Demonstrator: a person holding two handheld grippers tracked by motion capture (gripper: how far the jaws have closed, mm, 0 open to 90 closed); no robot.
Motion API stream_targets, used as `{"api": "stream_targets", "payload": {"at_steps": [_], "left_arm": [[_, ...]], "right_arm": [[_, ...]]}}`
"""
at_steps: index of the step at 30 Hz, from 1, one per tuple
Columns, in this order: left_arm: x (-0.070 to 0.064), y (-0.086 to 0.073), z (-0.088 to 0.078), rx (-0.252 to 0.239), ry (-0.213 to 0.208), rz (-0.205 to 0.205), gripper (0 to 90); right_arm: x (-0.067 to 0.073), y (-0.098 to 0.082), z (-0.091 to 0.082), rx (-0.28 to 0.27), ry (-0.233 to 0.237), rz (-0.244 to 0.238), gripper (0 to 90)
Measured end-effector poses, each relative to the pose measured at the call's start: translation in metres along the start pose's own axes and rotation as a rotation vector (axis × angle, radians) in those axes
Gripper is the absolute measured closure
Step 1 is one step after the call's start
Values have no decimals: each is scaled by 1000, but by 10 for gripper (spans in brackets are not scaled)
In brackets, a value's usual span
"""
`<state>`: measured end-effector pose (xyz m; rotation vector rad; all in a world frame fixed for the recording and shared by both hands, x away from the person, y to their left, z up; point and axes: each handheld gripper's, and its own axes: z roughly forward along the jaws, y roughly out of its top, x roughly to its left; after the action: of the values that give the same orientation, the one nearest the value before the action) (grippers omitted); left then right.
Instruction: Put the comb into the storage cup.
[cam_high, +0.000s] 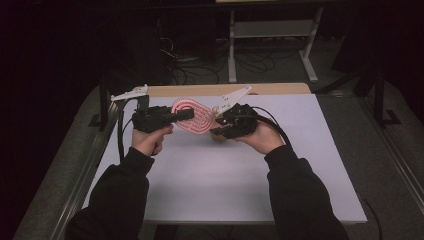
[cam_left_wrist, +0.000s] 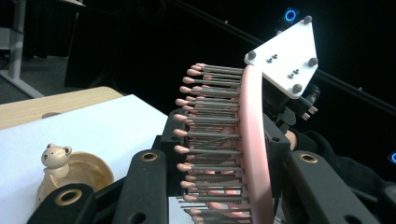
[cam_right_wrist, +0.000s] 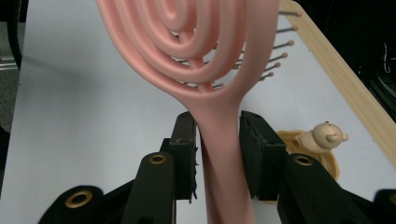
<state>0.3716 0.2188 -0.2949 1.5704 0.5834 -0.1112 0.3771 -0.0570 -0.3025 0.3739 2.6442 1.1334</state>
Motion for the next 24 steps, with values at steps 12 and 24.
{"api": "stream_targets", "payload": {"at_steps": [12, 24], "left_arm": [[-3, 12, -4, -29, 8, 22, 633], [-2, 23, -6, -32, 34, 41, 633]], "right_arm": [[-13, -19, -9, 4, -19, 120, 465], [-26, -47, -23, -15, -50, 275, 168]]}}
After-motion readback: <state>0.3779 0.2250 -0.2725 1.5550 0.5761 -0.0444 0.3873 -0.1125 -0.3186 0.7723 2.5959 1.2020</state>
